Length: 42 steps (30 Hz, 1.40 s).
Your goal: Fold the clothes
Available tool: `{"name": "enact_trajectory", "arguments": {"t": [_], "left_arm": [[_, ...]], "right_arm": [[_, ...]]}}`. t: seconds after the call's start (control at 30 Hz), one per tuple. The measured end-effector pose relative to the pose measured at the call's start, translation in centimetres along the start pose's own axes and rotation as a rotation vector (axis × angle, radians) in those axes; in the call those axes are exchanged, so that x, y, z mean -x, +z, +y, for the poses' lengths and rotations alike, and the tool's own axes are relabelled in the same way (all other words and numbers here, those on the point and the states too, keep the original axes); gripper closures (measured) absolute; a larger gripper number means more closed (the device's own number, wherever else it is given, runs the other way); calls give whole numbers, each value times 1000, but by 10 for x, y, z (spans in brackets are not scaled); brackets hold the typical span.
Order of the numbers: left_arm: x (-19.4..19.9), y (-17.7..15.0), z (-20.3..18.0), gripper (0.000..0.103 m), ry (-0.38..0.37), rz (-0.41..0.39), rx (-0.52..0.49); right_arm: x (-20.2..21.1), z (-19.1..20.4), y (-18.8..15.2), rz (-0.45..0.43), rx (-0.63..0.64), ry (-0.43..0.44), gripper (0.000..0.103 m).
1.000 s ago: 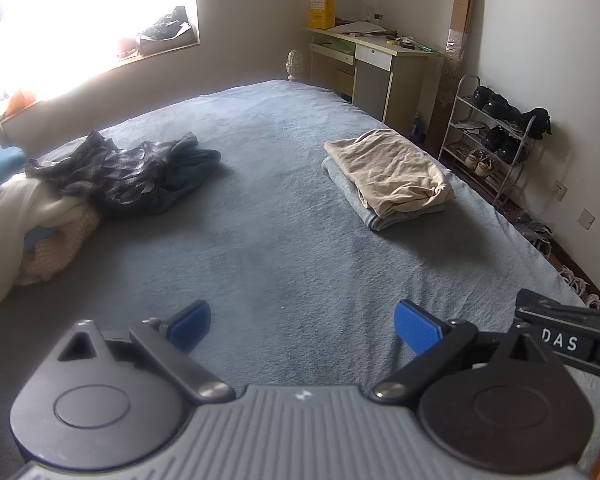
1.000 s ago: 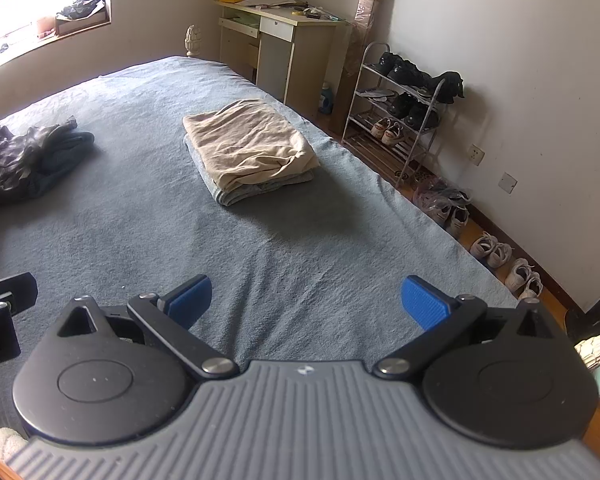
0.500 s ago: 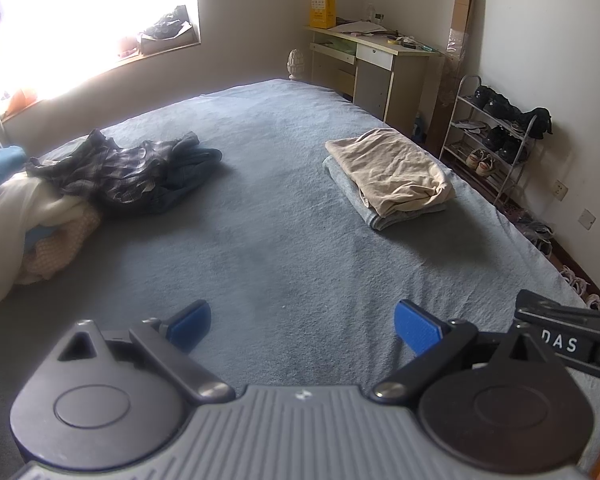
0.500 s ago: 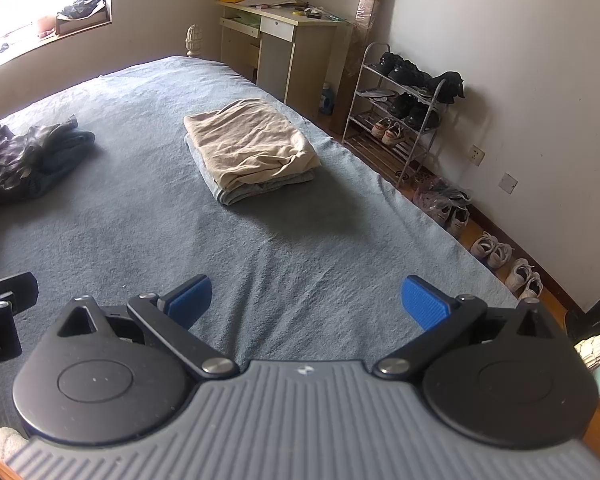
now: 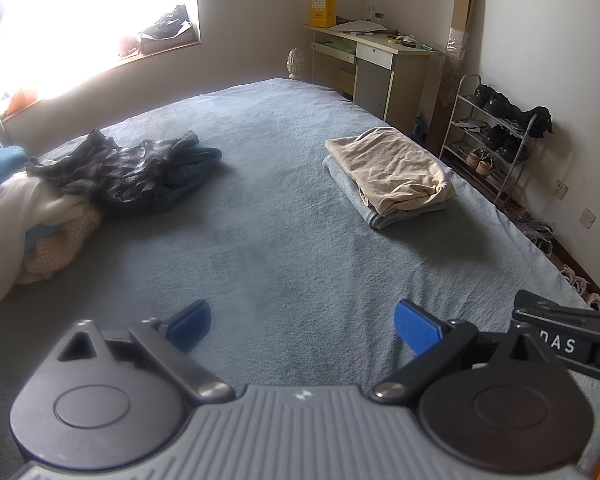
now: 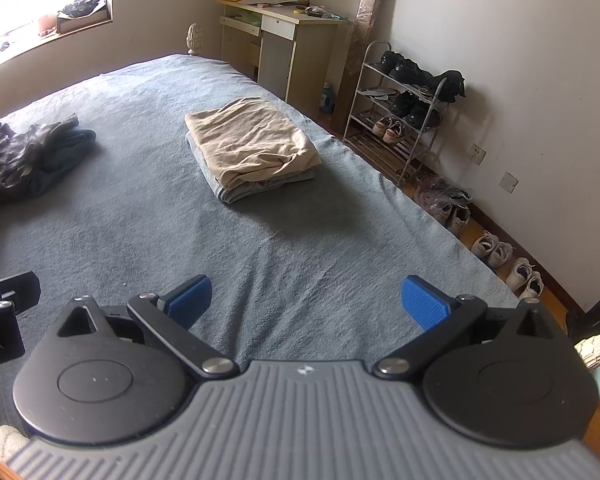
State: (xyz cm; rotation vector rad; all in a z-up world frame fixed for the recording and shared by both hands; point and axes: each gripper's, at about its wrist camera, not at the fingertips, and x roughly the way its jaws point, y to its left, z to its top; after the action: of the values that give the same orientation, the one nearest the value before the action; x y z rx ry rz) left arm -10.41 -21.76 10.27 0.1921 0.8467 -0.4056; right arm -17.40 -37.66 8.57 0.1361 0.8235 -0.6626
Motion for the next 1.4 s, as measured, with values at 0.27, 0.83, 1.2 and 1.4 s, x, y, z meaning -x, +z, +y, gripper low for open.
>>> {"name": "enact_trajectory", "arguments": {"t": [0.27,0.83,1.2,1.4], "left_arm": [[0,0,1,4,0,1,2],[-1,-2,3,4,-2,6,4],[-2,-2,2,4,-5,10,2],[-2,-1,2,4,1,10,3]], "right_arm": [[1,1,-1,0,2,1,1],[2,3,-2,1,3,-3,1],[1,2,-1,4,1,-2,1],[1,2,-2,4,1,0,1]]}}
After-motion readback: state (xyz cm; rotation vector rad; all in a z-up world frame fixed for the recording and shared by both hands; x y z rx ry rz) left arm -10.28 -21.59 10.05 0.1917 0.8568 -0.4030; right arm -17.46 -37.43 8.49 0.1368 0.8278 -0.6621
